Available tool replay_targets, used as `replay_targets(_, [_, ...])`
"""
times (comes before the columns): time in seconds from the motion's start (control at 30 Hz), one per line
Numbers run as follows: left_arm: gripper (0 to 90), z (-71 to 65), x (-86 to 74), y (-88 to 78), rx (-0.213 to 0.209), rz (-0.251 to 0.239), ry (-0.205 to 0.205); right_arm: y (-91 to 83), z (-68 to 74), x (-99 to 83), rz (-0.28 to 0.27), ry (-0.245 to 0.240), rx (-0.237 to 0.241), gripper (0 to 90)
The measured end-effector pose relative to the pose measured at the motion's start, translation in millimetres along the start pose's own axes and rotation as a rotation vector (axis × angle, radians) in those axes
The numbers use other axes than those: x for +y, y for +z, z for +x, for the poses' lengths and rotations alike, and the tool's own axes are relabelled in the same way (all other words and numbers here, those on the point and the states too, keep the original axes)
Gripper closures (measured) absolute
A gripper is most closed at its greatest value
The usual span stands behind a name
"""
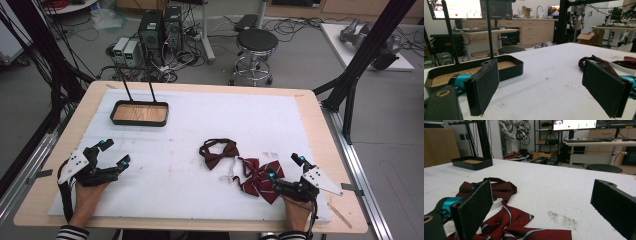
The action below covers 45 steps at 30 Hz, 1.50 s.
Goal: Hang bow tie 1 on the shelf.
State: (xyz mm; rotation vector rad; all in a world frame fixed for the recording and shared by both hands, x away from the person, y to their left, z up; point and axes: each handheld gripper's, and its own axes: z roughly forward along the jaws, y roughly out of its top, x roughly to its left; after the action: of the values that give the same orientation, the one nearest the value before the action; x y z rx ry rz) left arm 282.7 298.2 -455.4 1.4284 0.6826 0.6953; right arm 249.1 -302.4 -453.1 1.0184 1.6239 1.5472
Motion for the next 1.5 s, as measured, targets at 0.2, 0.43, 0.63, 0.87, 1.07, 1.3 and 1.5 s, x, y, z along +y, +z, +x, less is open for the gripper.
replay_targets(0.2, [14.5,0.0,-0.1,-0.1,0.001,-0.002,0.001,0.3,0.1,0.2,0.004,0.005,0.001,3.1])
replay_targets(0.43, [14.6,0.0,-0.1,0.0,0.001,-0.002,-0.001,0.6,0.3,0.3,0.006,-0.007,-0.001,3.1])
replay_targets(0.63, [14.6,0.1,0.0,0.1,0.002,0.0,0.0,0.8,-0.1,0.6,0.007,-0.003,0.003,3.1])
replay_targets(0.87, [14.6,-0.1,0.0,0.1,0.001,0.0,-0.001,1.4,-1.4,1.8,0.019,0.011,0.017,3.1])
replay_targets(1.07, [14.6,-0.1,0.0,0.2,0.001,0.0,-0.001,0.0,0.1,11.5,0.034,-0.016,0.049,3.1])
replay_targets(1.3, [14.6,-0.1,0.1,0.4,0.004,0.001,0.001,1.1,3.4,27.0,0.095,-0.078,0.098,3.1])
replay_targets(1.5, [14.6,-0.2,0.2,0.8,0.005,0.007,0.004,6.7,2.5,42.5,0.201,-0.124,0.15,3.1])
